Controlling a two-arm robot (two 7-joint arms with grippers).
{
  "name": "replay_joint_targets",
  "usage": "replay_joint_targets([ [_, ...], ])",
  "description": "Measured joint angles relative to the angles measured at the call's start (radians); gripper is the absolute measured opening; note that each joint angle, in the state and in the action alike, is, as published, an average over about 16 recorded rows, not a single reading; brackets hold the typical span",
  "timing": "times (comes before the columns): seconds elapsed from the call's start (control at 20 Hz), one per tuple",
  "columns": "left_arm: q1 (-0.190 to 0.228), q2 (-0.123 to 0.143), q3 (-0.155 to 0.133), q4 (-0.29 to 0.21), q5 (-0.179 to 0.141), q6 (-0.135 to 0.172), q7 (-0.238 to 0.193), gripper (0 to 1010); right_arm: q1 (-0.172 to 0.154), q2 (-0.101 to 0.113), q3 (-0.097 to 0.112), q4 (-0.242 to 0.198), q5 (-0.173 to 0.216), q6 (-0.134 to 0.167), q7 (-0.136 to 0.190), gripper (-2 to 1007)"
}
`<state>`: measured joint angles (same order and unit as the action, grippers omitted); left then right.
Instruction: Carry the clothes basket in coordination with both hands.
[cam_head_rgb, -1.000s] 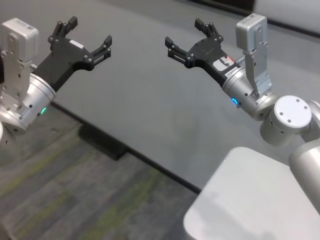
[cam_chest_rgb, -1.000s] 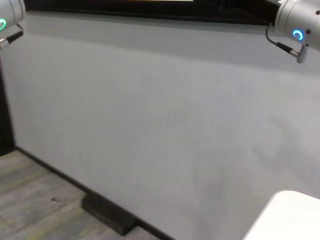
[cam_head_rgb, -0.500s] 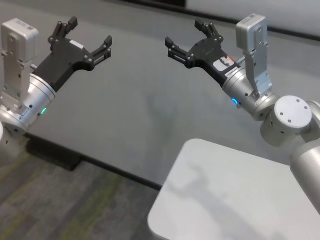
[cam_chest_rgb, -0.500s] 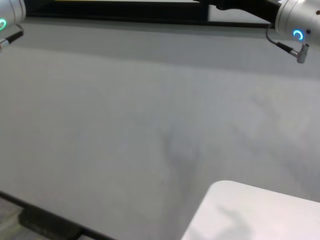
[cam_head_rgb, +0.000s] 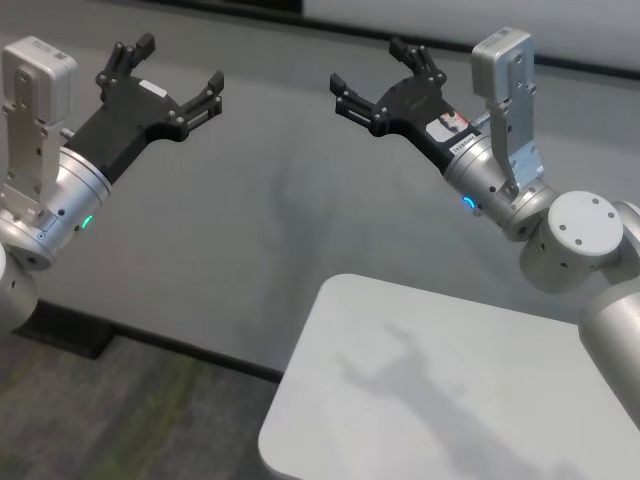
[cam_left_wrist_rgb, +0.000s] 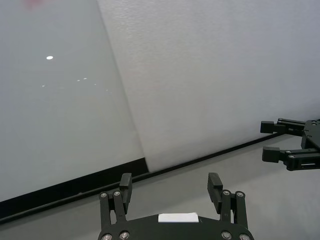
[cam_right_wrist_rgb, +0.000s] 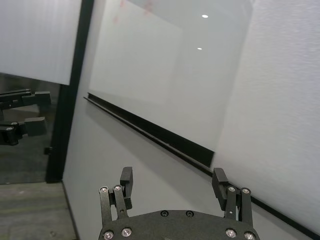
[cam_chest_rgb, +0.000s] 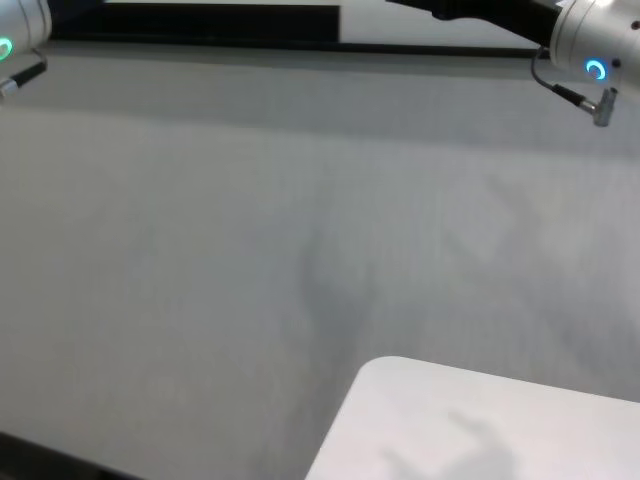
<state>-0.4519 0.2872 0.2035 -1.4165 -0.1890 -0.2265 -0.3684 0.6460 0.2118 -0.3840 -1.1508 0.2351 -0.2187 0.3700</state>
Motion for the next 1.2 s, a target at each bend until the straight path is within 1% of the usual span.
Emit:
replay_joint_targets([
  [1.2, 0.000, 0.000, 0.000, 0.000, 0.000, 0.000, 0.000, 1002, 0.000, 0.000, 0.000, 0.000, 0.000, 0.000, 0.000, 1005],
])
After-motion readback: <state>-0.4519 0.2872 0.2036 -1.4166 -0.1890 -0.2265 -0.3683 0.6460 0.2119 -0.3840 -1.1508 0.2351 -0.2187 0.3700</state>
